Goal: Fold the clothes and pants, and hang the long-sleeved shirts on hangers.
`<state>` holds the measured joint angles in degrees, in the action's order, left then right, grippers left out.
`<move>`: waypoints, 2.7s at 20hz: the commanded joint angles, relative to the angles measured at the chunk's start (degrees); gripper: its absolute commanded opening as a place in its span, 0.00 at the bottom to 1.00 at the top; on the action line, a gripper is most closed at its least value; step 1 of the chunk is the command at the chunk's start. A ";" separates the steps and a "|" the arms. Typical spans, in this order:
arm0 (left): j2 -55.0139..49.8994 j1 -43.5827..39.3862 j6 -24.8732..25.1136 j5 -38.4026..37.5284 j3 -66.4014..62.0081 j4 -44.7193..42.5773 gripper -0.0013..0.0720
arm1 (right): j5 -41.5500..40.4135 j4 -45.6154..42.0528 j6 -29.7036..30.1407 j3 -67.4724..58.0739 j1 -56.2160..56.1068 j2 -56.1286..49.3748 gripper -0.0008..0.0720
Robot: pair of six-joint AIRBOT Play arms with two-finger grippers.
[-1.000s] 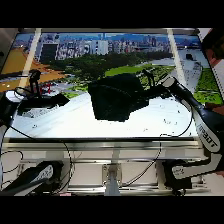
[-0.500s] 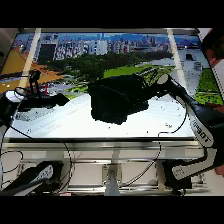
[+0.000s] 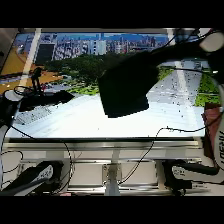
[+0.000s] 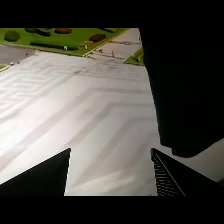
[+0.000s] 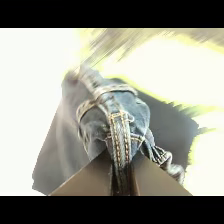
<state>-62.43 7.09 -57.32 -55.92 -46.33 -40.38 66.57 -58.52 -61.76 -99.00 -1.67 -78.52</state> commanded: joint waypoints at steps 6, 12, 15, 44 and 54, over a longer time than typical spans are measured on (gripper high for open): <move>0.02 -14.14 4.24 1.20 0.00 4.07 0.78 | -7.74 -13.77 -8.28 -6.29 14.47 12.94 0.04; 1.64 -12.20 4.28 1.38 -3.32 6.58 0.78 | -5.44 -11.63 -11.78 -6.19 8.15 13.27 0.03; 4.35 -6.49 4.31 1.38 -9.09 6.56 0.78 | -4.66 -12.07 -11.78 -5.81 -2.36 10.40 0.03; 17.16 19.50 1.01 -6.19 -15.74 -0.72 0.78 | -7.52 -23.39 -15.39 -5.86 -32.17 -15.10 0.77; 14.05 12.46 4.68 -15.54 8.22 -12.76 0.92 | 5.35 -20.83 -15.58 -5.68 -3.10 -15.34 0.77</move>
<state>-48.10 23.29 -59.51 -71.22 -45.06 -51.57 69.56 -81.01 -77.23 -104.71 -11.57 -93.82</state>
